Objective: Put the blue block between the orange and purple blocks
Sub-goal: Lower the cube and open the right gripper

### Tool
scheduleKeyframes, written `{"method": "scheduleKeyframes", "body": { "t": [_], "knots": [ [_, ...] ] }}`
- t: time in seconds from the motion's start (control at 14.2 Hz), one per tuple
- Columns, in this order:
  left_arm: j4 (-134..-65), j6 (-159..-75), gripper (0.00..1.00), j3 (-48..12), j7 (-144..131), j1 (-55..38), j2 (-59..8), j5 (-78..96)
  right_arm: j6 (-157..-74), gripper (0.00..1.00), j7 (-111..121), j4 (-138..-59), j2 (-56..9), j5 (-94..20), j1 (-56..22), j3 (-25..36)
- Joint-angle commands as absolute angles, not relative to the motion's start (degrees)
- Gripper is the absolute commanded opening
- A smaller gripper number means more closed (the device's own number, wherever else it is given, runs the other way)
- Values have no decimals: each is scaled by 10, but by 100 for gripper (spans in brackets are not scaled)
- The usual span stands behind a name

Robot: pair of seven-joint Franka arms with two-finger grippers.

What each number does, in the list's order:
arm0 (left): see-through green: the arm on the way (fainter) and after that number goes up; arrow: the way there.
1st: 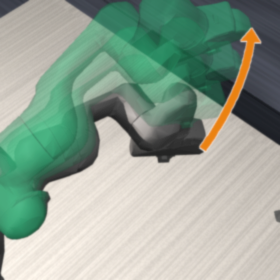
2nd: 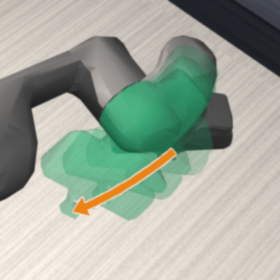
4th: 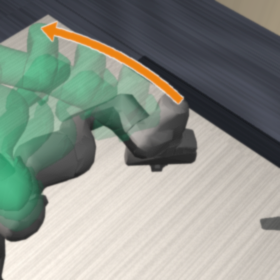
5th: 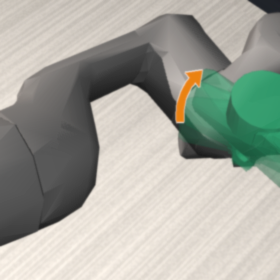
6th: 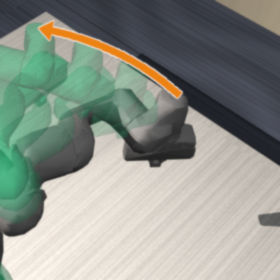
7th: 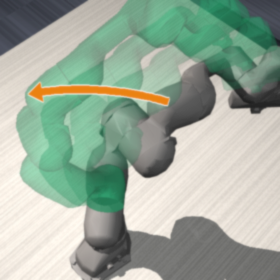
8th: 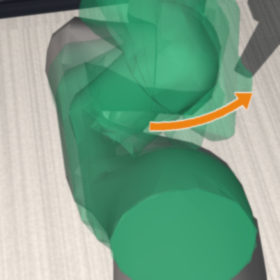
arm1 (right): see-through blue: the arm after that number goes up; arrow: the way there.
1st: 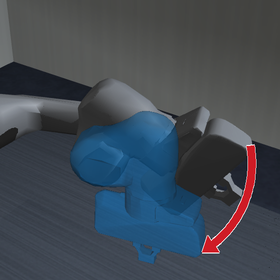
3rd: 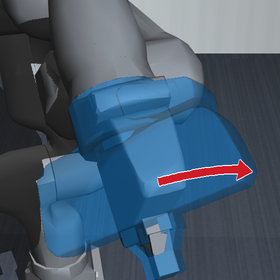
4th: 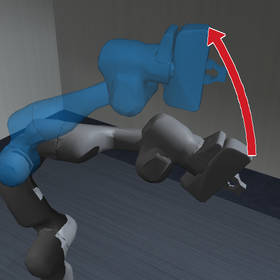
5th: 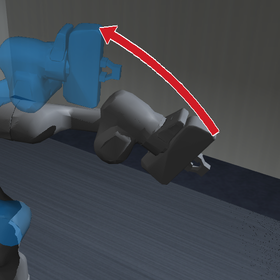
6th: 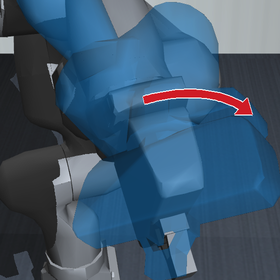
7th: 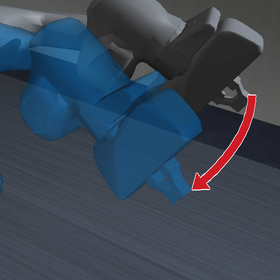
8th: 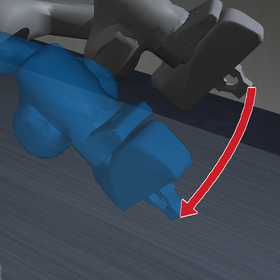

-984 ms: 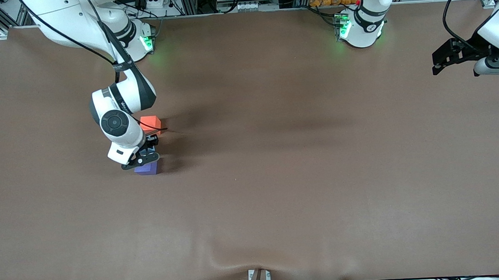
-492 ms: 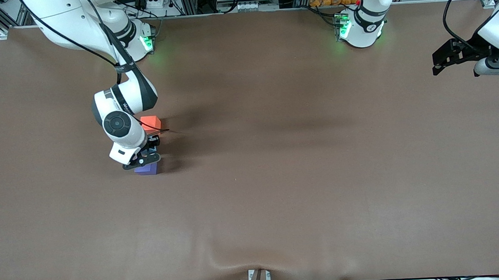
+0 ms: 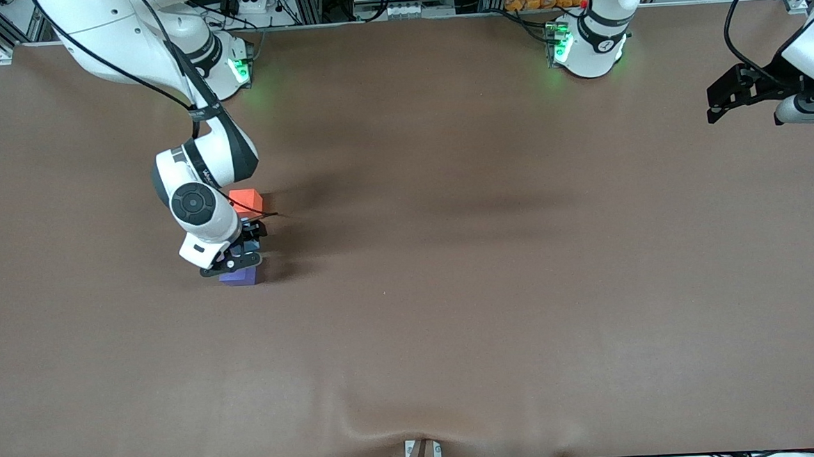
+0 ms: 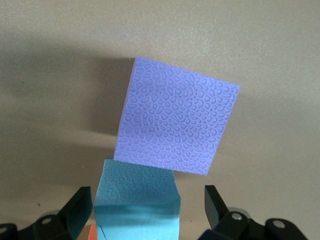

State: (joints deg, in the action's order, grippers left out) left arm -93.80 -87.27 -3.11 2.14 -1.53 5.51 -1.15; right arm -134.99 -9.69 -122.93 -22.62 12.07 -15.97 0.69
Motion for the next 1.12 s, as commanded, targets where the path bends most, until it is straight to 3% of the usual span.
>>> {"method": "scheduleKeyframes", "body": {
  "t": [0.0, 0.21, 0.63, 1.05],
  "knots": [
    [-931, -869, 100, -32, 33, -11, 53, -15, -1349, 100, -110, -1233, -219, 132, -152, -1],
    [-931, -869, 100, -32, 33, -11, 53, -15, -1248, 100, -109, -1177, -207, 77, -154, -4],
    [-931, -869, 100, -32, 33, -12, 53, -15, -1021, 100, -102, -968, -204, -47, -135, -1],
    [-931, -869, 100, -32, 33, -12, 53, -16, -919, 100, -81, -784, -211, -47, -31, -1]
  ]
}}
